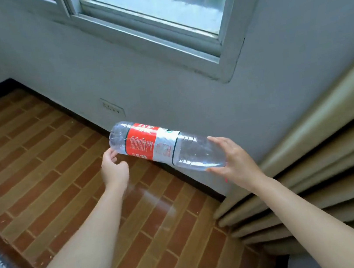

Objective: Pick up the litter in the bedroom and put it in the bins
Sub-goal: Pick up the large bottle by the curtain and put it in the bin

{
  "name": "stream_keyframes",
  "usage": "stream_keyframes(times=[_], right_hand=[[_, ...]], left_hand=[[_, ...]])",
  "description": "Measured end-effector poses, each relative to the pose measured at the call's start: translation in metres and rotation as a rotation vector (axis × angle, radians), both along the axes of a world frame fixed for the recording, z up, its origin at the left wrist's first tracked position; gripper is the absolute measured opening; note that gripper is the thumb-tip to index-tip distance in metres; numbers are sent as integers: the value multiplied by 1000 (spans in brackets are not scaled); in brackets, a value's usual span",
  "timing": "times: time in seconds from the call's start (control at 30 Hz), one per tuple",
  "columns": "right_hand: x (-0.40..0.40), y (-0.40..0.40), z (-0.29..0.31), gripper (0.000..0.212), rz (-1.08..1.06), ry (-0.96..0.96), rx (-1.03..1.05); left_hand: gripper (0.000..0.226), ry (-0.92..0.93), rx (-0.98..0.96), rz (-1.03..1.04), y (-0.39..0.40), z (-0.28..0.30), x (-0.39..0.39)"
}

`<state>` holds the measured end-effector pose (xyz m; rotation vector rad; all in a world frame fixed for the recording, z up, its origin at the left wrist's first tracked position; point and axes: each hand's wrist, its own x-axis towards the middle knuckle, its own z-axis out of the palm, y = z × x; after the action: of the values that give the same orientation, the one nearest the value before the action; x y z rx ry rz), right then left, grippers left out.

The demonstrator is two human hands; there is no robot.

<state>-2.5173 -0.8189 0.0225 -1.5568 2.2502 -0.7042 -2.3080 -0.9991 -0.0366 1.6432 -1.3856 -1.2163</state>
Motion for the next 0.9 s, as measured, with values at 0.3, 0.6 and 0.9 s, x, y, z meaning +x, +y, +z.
stream_keyframes(times=[0.3,0.6,0.9], right_hand=[[31,-46,18,71,108,-95,-86],[76,-97,24,70,424,-139,-28],[149,-105,36,56,864,-141,18]], left_hand=[[47,15,-77,146,-24,29,58],[40,-81,-84,486,23,42,150],[37,-89,-112,949,145,48,223]])
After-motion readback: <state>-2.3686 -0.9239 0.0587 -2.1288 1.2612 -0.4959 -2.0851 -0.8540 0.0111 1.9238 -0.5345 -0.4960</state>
